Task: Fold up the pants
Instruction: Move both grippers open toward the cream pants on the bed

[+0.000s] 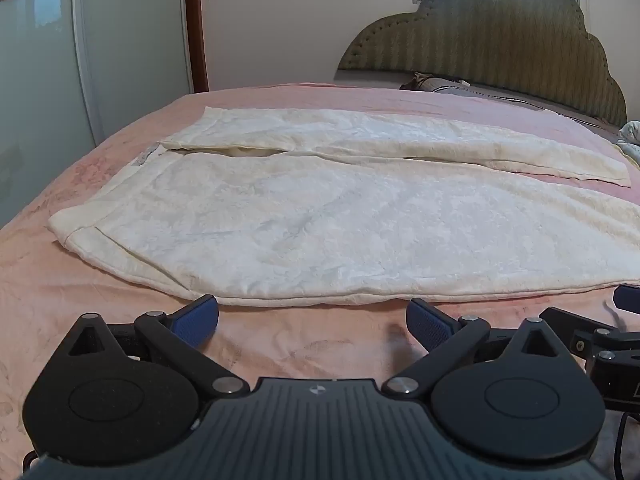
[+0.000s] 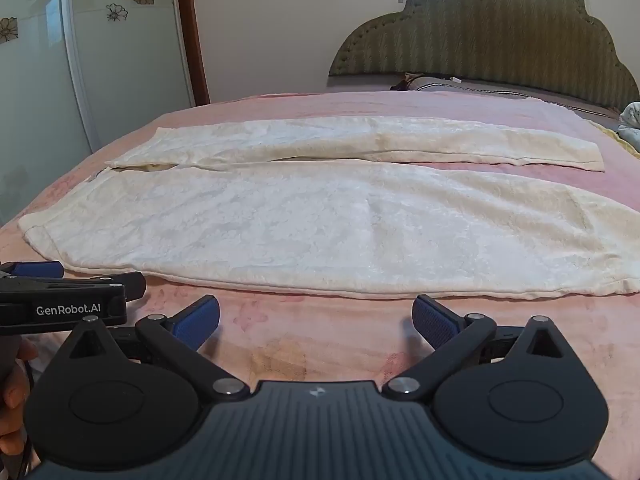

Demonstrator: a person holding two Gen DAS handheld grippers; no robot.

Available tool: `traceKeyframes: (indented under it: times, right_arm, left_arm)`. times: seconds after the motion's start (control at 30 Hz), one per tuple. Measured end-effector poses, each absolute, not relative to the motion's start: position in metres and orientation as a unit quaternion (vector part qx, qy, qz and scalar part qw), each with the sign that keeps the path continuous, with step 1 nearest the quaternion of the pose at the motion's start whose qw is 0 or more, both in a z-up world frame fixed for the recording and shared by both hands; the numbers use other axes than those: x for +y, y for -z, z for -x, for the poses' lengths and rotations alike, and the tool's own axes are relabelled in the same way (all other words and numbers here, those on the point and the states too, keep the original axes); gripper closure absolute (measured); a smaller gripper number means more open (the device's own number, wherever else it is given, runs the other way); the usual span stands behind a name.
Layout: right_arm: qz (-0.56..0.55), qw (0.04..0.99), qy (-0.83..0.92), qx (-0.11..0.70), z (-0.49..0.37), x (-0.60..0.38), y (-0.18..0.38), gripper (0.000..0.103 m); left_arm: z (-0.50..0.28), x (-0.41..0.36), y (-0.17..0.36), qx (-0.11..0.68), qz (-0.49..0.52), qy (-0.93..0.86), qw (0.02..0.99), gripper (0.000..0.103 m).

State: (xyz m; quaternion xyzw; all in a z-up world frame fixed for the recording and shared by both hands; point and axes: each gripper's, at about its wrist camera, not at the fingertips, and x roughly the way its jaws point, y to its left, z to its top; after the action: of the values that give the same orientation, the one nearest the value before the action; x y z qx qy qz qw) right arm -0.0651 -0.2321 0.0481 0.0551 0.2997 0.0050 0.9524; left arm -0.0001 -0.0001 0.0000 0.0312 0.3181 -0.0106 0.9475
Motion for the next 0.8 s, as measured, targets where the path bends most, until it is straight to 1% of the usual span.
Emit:
traceKeyframes:
  times: [0.53, 0.73, 0.8]
  right_arm:
    - [-0.056, 0.952, -0.011, 0.301, 0.066, -0.231, -0.047, 0.0]
    - [-0.052, 0.953, -0.02, 0.298, 0.068, -0.232, -0.051, 0.0]
    - [-0.052, 0.953, -0.026, 0.297, 0.067, -0.232, -0.054, 0.0]
  left_arm:
    - [0.001, -0.01, 0.003, 0.329, -0.048, 0.015, 0.943, 0.001]
    - [-0.003, -0.011, 0.003, 0.319, -0.059, 0.016, 0.946, 0.001]
    - [-0.004, -0.009, 0.001, 0.325, -0.049, 0.02, 0.944, 0.001]
